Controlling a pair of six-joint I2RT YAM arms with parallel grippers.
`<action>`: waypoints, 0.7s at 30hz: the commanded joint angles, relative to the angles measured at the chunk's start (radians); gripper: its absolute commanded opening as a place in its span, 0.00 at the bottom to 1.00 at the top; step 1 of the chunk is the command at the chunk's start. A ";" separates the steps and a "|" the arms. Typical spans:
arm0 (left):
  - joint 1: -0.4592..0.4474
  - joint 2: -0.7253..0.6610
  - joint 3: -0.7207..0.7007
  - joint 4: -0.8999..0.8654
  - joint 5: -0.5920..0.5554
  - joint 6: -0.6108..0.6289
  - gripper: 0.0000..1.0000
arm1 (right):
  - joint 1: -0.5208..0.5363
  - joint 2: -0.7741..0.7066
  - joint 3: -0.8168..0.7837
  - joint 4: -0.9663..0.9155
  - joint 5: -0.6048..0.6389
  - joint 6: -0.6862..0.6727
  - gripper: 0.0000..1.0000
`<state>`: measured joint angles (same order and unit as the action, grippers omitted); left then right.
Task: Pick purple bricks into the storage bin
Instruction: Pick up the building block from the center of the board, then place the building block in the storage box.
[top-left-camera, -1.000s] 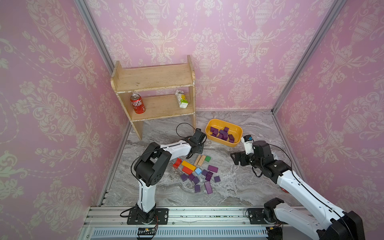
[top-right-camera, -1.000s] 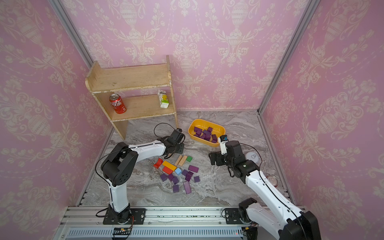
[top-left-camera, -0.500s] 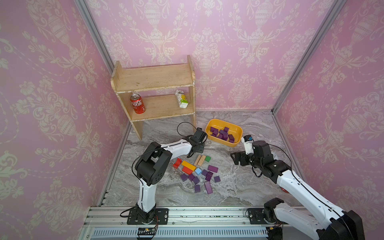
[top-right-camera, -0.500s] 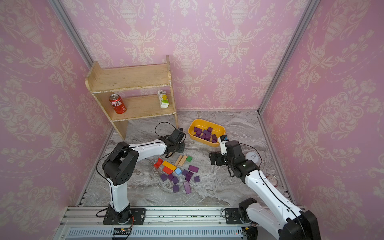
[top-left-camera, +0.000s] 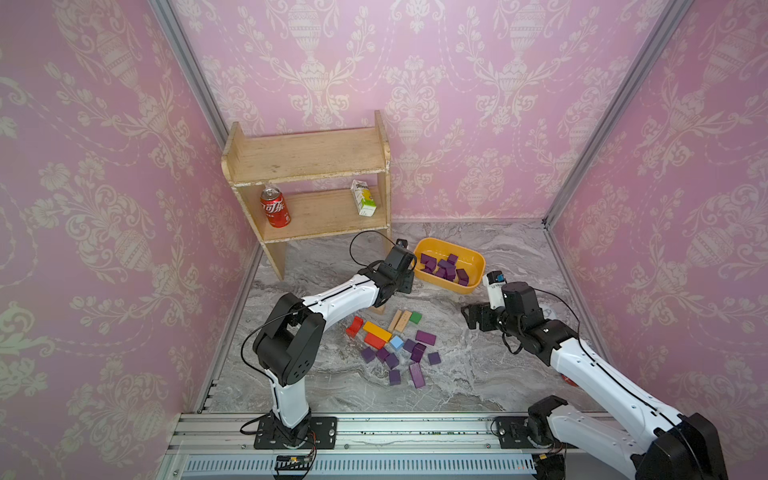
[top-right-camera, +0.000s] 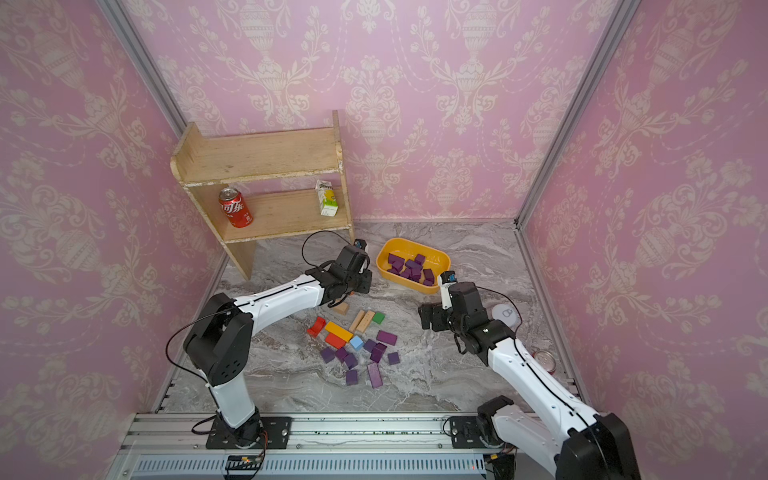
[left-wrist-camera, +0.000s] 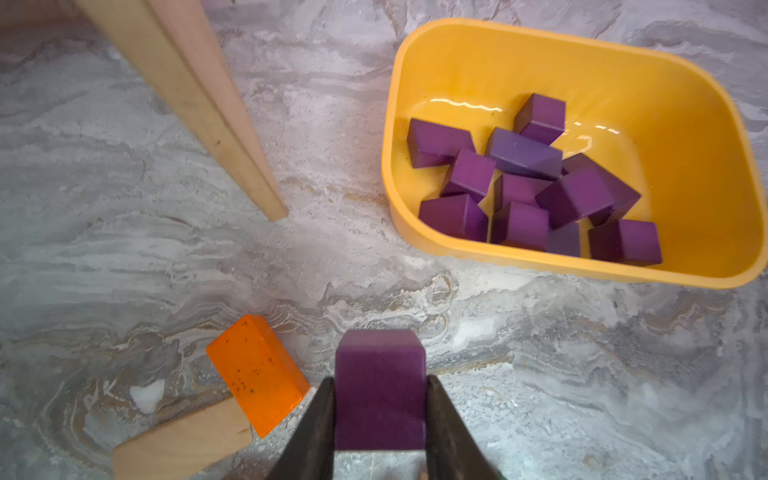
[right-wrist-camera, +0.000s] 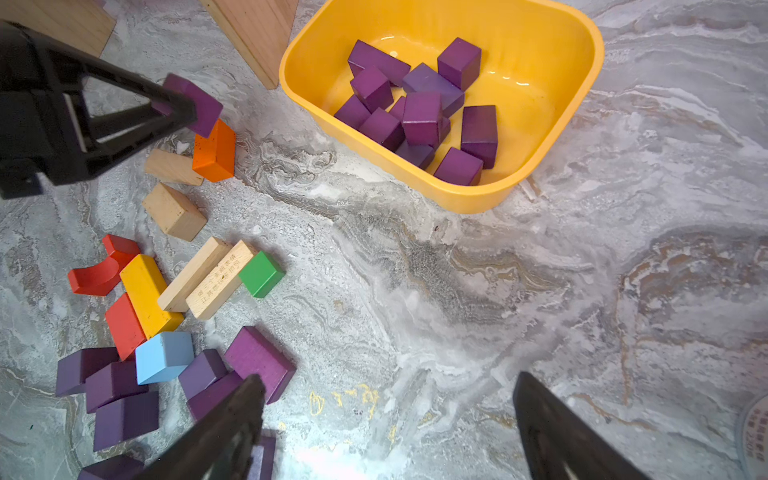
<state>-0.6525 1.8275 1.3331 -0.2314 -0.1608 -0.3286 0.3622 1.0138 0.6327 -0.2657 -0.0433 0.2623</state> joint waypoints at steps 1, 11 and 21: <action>-0.025 0.042 0.108 -0.017 0.010 0.062 0.24 | 0.001 0.017 -0.023 0.034 0.025 0.028 0.94; -0.037 0.249 0.387 -0.077 0.044 0.108 0.24 | 0.001 0.068 -0.048 0.086 0.030 0.037 0.94; -0.051 0.445 0.672 -0.226 -0.015 0.175 0.33 | 0.001 0.130 -0.042 0.098 0.011 0.037 0.94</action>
<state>-0.6926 2.2410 1.9331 -0.3767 -0.1425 -0.2001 0.3622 1.1355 0.5957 -0.1841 -0.0288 0.2890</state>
